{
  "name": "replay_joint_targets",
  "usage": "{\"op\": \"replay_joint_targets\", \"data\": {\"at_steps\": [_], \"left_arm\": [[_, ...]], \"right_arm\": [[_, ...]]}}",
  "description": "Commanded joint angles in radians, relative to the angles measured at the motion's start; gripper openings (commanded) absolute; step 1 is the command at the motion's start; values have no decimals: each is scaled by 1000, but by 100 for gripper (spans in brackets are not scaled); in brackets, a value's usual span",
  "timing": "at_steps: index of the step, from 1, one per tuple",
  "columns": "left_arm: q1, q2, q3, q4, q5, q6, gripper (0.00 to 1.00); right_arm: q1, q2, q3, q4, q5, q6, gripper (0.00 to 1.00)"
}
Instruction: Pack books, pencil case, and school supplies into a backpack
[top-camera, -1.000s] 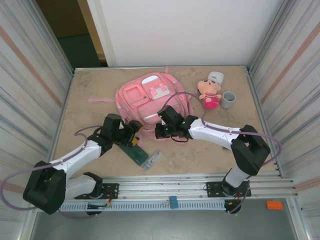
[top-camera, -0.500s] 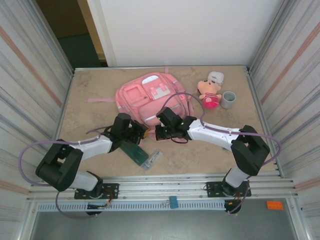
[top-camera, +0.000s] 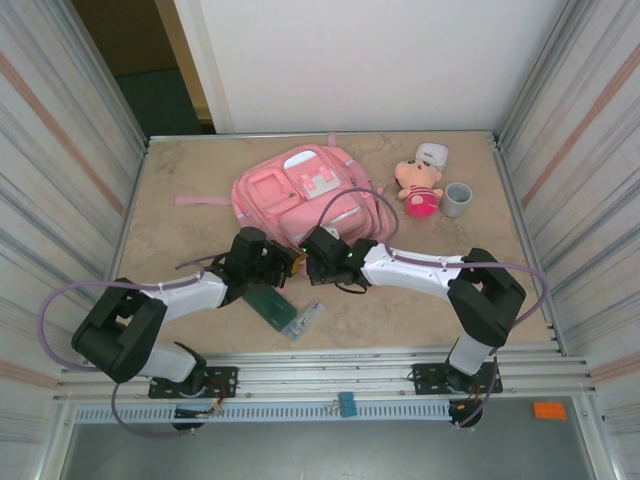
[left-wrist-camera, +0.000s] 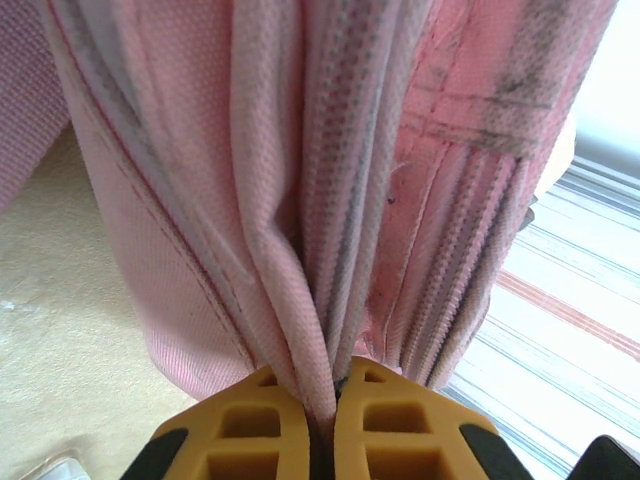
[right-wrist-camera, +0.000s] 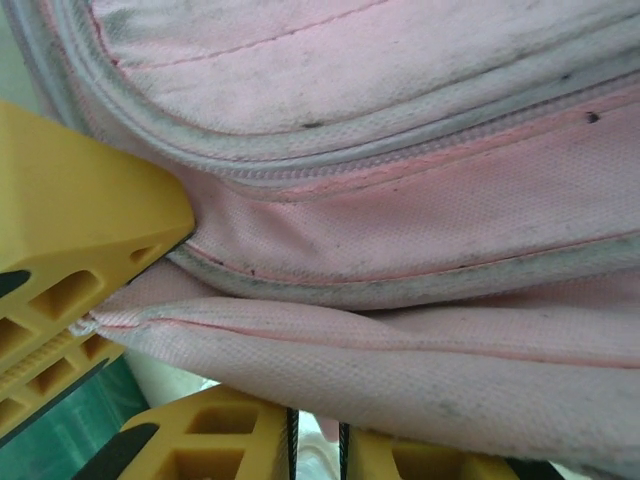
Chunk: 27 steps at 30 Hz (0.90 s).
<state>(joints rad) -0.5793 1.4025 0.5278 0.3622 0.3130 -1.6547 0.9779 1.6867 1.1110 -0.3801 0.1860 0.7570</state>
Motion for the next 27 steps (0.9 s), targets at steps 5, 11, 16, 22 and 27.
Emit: {"op": "replay_joint_targets", "data": {"at_steps": [5,11,16,22,27], "left_arm": [[-16,-28,35,64,18,0,0],[-19,-41,2,105,8,-44,0],[-19,-51,7,89,-2,-38,0],[36,-85,37,-113,35,118,0],[167,-132,103,-358,94,349,0]], "right_arm": [[4,40,36,1,69,32,26],[-1,51,32,12,81,35,31],[2,42,33,-11,114,36,9],[-21,-53,-19,-92,138,12,0],[-52,-173,-95,-129,110,-58,0]]}}
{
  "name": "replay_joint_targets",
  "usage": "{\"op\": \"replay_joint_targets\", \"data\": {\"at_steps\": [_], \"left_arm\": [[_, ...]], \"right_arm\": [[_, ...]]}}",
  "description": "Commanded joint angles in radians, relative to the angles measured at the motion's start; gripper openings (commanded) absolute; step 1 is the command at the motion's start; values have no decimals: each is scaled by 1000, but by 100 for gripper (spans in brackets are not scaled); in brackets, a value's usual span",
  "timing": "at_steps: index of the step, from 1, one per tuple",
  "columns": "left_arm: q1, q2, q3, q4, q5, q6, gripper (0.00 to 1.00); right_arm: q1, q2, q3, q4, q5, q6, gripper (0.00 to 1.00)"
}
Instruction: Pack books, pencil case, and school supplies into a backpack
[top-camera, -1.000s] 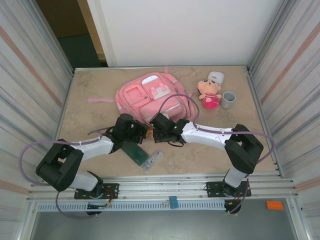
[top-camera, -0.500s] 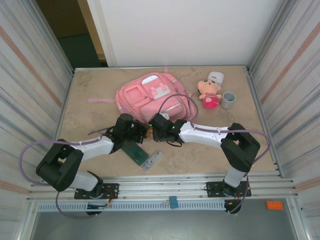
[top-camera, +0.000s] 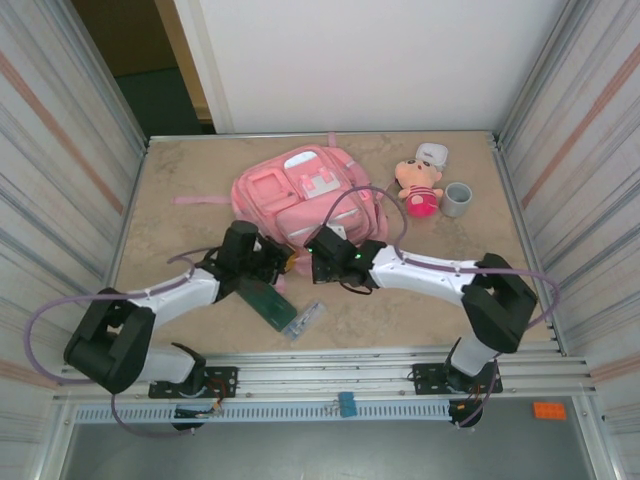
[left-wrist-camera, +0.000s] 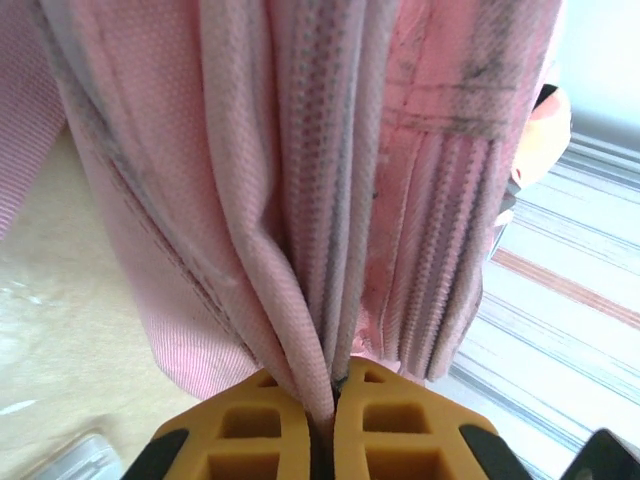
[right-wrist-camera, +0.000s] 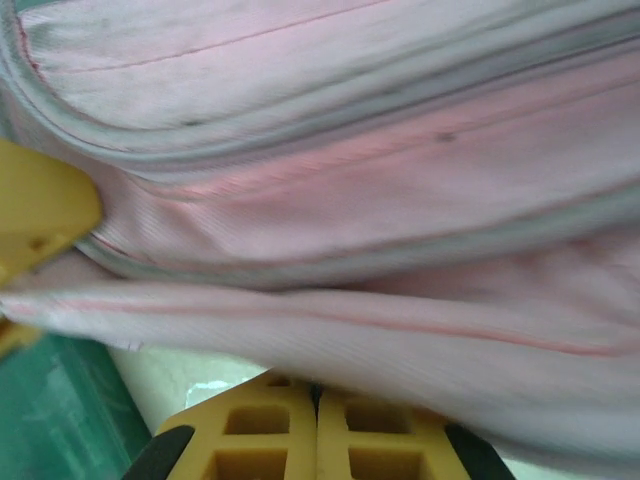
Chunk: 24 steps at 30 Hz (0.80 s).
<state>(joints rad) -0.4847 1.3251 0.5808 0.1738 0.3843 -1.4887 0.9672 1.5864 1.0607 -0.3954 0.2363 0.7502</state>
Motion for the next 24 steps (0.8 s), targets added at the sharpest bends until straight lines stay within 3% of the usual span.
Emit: {"op": "replay_joint_targets", "data": {"at_steps": [1,6,11,15,18,20,24], "left_arm": [[99,-62,64,-205,38,228,0],[204,-73,108,-302,108,348,0],[250,-65,167,-391,151,468,0],[280,-34,273,-553,193,668,0],[299,-8,339,-655,183,810,0],[305,3,367,-676,173,874,13],[304,-45,379,-670,173,966,60]], "right_arm": [[-51,-94,-57,-113,40,-75,0],[-106,-128,-86,-57,-149,-188,0],[-146,-124,-95,-13,-228,-202,0],[-220,-123,-117,27,-353,-193,0],[-219,-135,-128,88,-423,-186,0],[-208,-129,-150,157,-479,-163,0],[-202,-98,-168,247,-573,-135,0]]}}
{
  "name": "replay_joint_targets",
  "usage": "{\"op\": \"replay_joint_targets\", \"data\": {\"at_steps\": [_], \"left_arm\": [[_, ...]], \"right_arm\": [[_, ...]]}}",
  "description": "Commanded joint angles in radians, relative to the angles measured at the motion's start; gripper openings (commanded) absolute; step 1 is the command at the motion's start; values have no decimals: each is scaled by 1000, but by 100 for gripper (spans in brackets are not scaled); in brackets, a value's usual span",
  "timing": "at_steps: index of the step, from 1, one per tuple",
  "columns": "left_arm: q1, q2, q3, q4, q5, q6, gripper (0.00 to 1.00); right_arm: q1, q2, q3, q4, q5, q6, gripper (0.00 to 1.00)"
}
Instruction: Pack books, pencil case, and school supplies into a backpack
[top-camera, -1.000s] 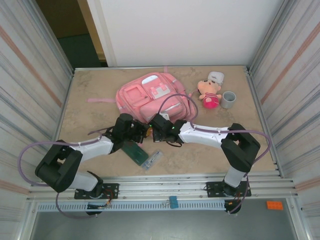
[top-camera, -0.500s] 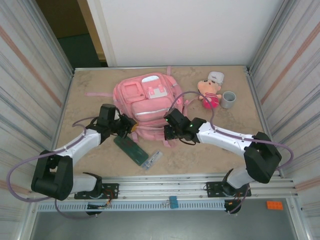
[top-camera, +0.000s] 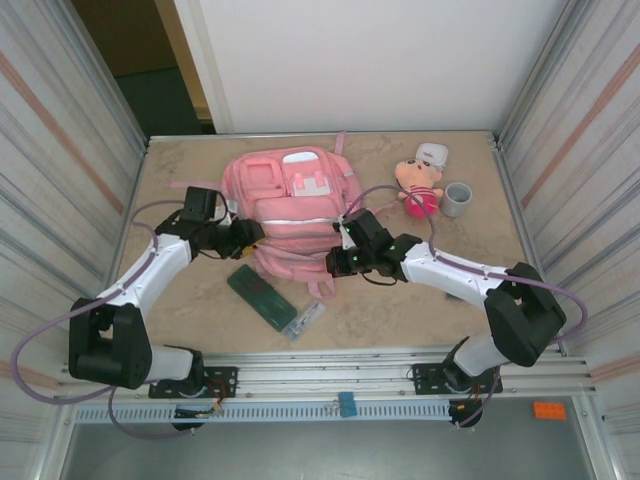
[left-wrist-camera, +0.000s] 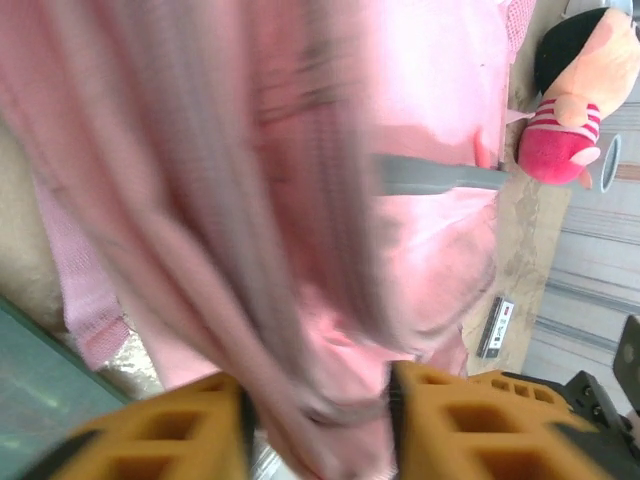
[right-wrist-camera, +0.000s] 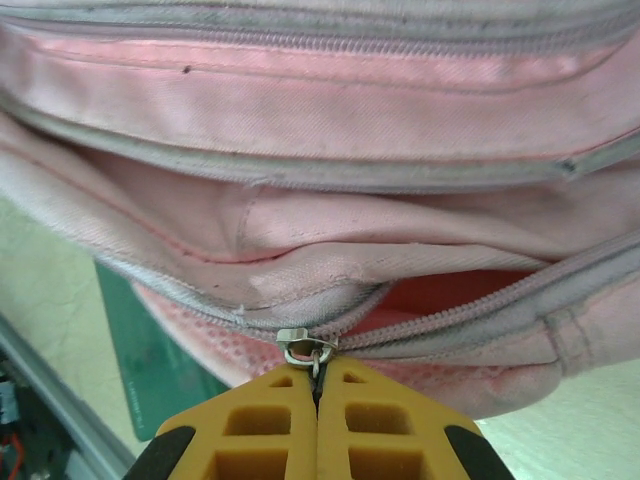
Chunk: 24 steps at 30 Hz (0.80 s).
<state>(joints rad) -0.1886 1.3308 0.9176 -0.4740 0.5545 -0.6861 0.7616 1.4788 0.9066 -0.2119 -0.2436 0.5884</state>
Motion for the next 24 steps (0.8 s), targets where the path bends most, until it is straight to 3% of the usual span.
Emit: {"op": "replay_joint_targets", "data": {"at_steps": [1,6,11,17,24], "left_arm": [[8,-76,36,-17,2,189,65],[-28,-218,12,-17,-18,452,73],[-211,-266,-9,-12,-61,822,77],[-378,-158,1,-25,-170,1283,81],[-367,28,9,56,-189,1466,83]], "right_arm": [[5,15,-9,70,-116,25,0],[-5,45,59,-9,-165,8,0],[-27,59,115,-120,-173,7,0],[-44,70,133,-150,-207,-2,0],[-53,90,141,-149,-229,-17,0]]}}
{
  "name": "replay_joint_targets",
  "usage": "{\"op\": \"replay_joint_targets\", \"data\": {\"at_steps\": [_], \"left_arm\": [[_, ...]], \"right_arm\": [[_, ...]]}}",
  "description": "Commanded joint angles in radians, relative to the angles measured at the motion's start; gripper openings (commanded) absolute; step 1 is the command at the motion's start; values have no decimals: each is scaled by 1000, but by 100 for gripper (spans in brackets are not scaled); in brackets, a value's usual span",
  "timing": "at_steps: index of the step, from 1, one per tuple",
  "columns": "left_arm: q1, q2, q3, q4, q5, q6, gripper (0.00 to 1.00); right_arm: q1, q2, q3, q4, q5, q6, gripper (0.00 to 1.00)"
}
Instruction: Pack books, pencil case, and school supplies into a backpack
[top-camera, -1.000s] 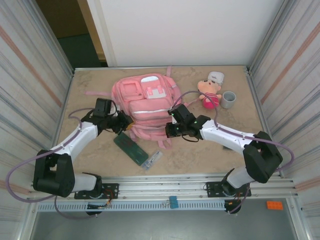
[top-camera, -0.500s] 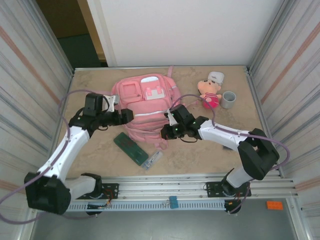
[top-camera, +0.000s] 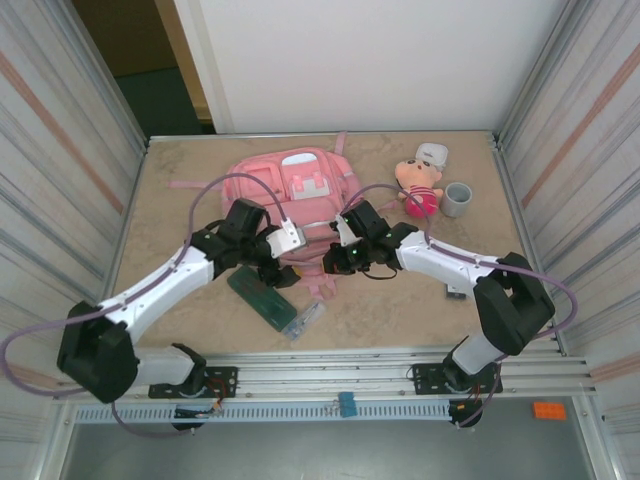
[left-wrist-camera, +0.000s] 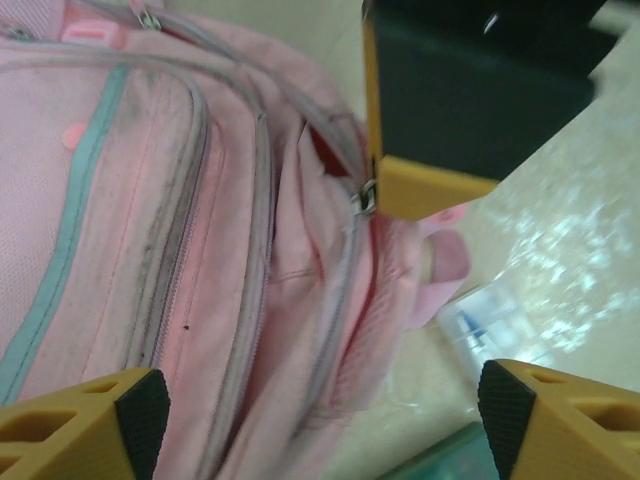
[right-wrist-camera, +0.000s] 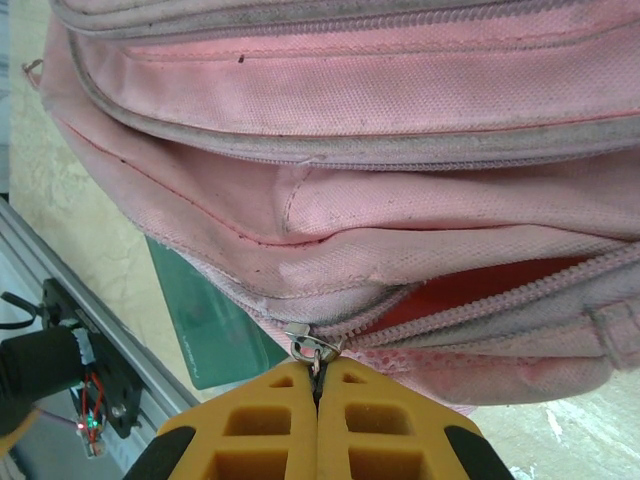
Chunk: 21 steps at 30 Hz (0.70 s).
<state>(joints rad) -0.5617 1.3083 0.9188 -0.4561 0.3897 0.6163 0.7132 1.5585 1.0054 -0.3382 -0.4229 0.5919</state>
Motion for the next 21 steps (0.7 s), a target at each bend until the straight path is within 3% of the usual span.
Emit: {"op": "replay_joint_targets", "data": {"at_steps": [1,6,9,13,17,21], "left_arm": [[7,79,14,43,-17,181,82],[-3,210,47,35,-47,215,61],[-6,220,50,58,-68,188,37],[-4,155,52,72,7,92,8],[-3,78,18,129,133,4,1],[-4,35,-2,164,156,-35,1]], "right_arm": [[-5,15,46,-25,-52,-23,0],[-10,21,53,-45,-32,-32,0],[-10,21,59,-66,-6,-39,0],[-4,20,67,-100,87,-37,0],[27,13,62,-101,211,-24,0],[50,21,65,-83,270,-17,13]]}}
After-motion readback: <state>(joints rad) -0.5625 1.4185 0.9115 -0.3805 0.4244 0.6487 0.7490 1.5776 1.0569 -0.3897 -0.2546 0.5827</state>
